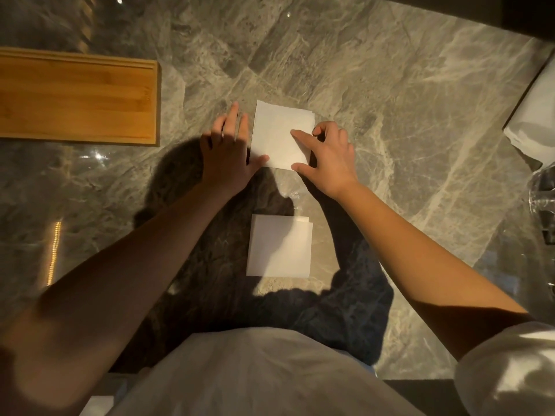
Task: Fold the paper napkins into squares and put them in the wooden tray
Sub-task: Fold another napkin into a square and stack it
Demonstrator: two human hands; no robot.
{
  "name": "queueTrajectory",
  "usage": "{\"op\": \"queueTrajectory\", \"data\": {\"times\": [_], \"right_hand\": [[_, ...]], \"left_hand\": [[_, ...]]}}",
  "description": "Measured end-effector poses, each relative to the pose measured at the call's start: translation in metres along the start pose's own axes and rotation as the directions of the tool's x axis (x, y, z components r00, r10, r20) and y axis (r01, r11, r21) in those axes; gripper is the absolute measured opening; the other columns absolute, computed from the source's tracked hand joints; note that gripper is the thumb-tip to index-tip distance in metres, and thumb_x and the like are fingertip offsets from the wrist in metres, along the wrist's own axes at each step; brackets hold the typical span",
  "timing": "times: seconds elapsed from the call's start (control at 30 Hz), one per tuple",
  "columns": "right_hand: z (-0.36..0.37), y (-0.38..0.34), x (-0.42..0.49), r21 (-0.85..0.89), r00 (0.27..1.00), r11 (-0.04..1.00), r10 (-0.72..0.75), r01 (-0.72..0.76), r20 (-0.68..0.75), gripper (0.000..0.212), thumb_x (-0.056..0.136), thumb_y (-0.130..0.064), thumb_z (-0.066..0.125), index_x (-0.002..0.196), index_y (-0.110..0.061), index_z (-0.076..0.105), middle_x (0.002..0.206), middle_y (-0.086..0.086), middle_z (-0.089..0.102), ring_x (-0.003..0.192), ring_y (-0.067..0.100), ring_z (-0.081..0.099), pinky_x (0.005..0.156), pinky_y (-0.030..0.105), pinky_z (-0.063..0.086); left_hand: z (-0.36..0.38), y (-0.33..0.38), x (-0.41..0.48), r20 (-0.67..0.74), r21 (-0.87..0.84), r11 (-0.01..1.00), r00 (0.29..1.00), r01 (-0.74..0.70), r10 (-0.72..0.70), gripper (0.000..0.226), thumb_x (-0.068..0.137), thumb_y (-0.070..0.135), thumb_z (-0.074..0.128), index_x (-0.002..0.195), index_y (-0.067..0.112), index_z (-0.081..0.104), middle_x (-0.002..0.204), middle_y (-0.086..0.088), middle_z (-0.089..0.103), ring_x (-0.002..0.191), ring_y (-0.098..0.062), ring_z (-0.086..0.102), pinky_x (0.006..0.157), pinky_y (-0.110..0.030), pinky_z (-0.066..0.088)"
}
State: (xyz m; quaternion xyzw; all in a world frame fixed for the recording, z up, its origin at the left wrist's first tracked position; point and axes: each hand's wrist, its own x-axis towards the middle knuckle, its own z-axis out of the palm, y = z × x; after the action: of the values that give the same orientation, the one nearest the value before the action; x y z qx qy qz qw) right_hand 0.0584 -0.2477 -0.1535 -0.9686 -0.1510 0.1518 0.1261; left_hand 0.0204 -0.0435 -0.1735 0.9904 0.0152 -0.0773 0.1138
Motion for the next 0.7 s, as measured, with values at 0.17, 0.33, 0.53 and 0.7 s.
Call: {"op": "queueTrajectory", "data": {"times": [0.17, 0.33, 0.53, 0.7], "right_hand": [[0.001, -0.002, -0.001, -0.011, 1.000, 1.000, 0.021, -0.021, 0.010, 0.062, 0.083, -0.045, 0.066, 0.139, -0.039, 0.041, 0.141, 0.006, 0.034, 0.126, 0.029, 0.032, 0.101, 0.041, 0.029], [0.004, -0.002, -0.003, 0.006, 1.000, 1.000, 0.028, -0.028, -0.001, 0.061, 0.084, -0.044, 0.066, 0.139, -0.039, 0.042, 0.142, 0.005, 0.034, 0.126, 0.029, 0.031, 0.101, 0.040, 0.028], [0.006, -0.003, -0.004, 0.015, 0.999, 0.999, 0.036, -0.036, -0.004, 0.060, 0.084, -0.043, 0.066, 0.139, -0.040, 0.042, 0.144, 0.004, 0.033, 0.126, 0.029, 0.030, 0.100, 0.039, 0.027], [0.007, -0.004, -0.005, 0.050, 0.999, 0.998, 0.047, -0.047, -0.010, 0.059, 0.084, -0.040, 0.067, 0.138, -0.040, 0.043, 0.144, 0.004, 0.033, 0.127, 0.029, 0.030, 0.101, 0.039, 0.026]], "left_hand": [[-0.004, 0.009, 0.000, -0.018, -0.070, 0.995, 0.997, 0.075, -0.077, 0.077, 0.082, 0.052, 0.058, 0.143, 0.016, 0.029, 0.152, -0.013, 0.026, 0.135, -0.034, 0.028, 0.106, -0.045, 0.025], [-0.012, 0.027, 0.001, -0.073, -0.172, 0.971, 0.981, 0.166, -0.180, 0.062, 0.078, 0.035, 0.068, 0.130, 0.012, 0.045, 0.133, -0.013, 0.046, 0.116, -0.034, 0.045, 0.089, -0.042, 0.042], [-0.019, 0.042, 0.004, 0.097, -0.519, 0.803, 0.953, 0.293, -0.286, 0.056, 0.083, 0.017, 0.063, 0.133, 0.003, 0.041, 0.137, -0.018, 0.035, 0.119, -0.030, 0.045, 0.096, -0.030, 0.041], [-0.028, 0.043, 0.010, 0.295, -0.704, 0.518, 0.864, 0.486, -0.408, 0.053, 0.082, 0.011, 0.061, 0.131, 0.003, 0.042, 0.135, -0.018, 0.040, 0.115, -0.028, 0.050, 0.093, -0.026, 0.043]]}}
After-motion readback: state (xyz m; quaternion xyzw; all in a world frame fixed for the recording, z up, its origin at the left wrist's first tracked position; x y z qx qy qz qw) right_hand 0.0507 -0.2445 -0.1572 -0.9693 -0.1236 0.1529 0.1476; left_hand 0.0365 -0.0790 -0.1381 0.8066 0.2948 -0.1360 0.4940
